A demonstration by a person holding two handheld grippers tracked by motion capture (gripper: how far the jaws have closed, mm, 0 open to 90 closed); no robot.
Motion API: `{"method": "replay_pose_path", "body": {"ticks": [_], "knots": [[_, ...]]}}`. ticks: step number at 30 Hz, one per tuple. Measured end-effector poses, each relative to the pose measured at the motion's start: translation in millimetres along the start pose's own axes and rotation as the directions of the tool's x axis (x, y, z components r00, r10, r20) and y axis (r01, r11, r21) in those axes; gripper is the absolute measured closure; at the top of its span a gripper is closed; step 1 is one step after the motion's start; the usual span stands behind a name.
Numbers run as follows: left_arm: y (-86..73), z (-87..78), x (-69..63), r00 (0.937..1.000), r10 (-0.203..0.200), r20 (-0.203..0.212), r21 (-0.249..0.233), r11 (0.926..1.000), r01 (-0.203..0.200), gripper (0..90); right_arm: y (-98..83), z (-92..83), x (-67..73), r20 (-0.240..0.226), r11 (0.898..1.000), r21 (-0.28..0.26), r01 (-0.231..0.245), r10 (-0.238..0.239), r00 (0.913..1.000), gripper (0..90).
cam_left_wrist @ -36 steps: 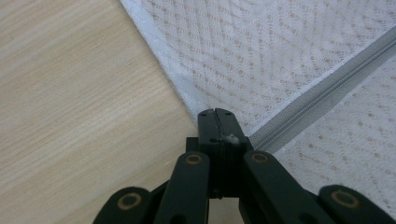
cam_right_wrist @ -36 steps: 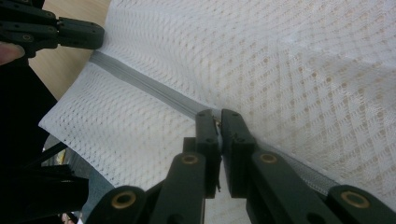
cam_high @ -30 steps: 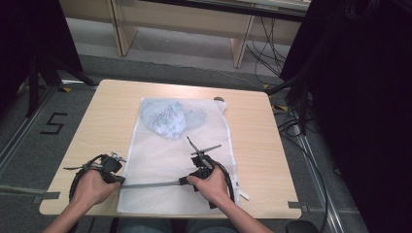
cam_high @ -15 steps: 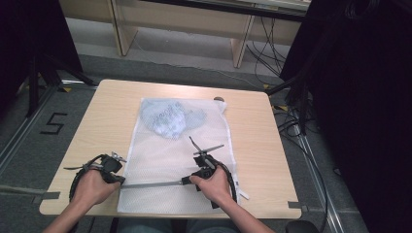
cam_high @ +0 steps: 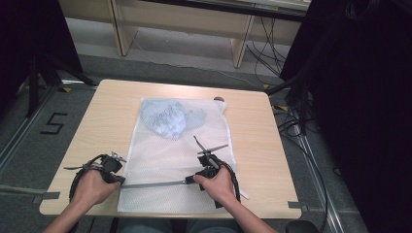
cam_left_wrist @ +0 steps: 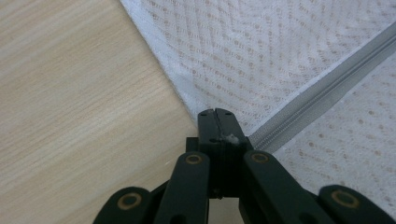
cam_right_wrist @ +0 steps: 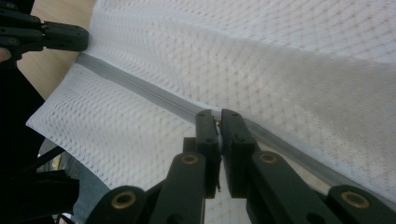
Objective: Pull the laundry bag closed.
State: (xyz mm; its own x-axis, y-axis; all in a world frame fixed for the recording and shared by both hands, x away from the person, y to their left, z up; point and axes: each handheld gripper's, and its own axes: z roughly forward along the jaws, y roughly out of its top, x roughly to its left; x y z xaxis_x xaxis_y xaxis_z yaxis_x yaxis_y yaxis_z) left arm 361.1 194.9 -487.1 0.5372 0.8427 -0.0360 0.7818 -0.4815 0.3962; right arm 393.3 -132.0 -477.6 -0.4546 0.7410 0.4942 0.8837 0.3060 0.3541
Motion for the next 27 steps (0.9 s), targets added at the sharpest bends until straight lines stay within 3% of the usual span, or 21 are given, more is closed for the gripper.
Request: {"method": "replay_pose_path", "body": {"ticks": [5, 6, 7, 16, 17, 21, 27], "knots": [[-0.2, 0.5, -0.3, 1.0, 0.0, -0.002, -0.009, 1.0, 0.0, 90.0, -1.0, -2.2, -2.7, 0.0, 1.0, -0.003, 0.003, -0.003, 1.0, 87.0], [-0.1, 0.4, -0.3, 1.0, 0.0, -0.002, -0.007, 1.0, 0.0, 90.0, -0.9, -1.8, -3.7, 0.002, 1.0, -0.007, 0.021, -0.021, 0.9998, 87.0], [-0.2, 0.4, -0.4, 1.0, 0.0, -0.002, -0.007, 1.0, 0.0, 90.0, -1.2, -2.4, -2.7, 0.01, 1.0, -0.002, 0.002, -0.002, 0.9999, 87.0], [-0.2, 0.7, -0.4, 1.0, -0.001, -0.002, -0.011, 0.9999, 0.001, 90.0, -1.8, -5.5, -5.5, 0.009, 1.0, -0.009, 0.0, 0.0, 1.0, 87.0], [0.0, 0.5, -0.4, 1.0, -0.001, -0.002, -0.007, 1.0, 0.001, 90.0, -1.8, -5.7, -4.8, 0.009, 1.0, -0.01, -0.016, 0.016, 0.9998, 87.0], [0.1, 0.6, -0.5, 1.0, -0.001, -0.002, -0.007, 1.0, 0.001, 90.0, -2.4, -6.7, -7.6, 0.008, 1.0, -0.012, 0.01, -0.01, 0.9999, 87.0], [0.3, 0.7, -0.1, 1.0, -0.001, 0.003, -0.004, 1.0, 0.001, 90.0, -2.7, -8.0, -6.5, 0.008, 1.0, -0.009, -0.016, 0.016, 0.9998, 87.0]]}}
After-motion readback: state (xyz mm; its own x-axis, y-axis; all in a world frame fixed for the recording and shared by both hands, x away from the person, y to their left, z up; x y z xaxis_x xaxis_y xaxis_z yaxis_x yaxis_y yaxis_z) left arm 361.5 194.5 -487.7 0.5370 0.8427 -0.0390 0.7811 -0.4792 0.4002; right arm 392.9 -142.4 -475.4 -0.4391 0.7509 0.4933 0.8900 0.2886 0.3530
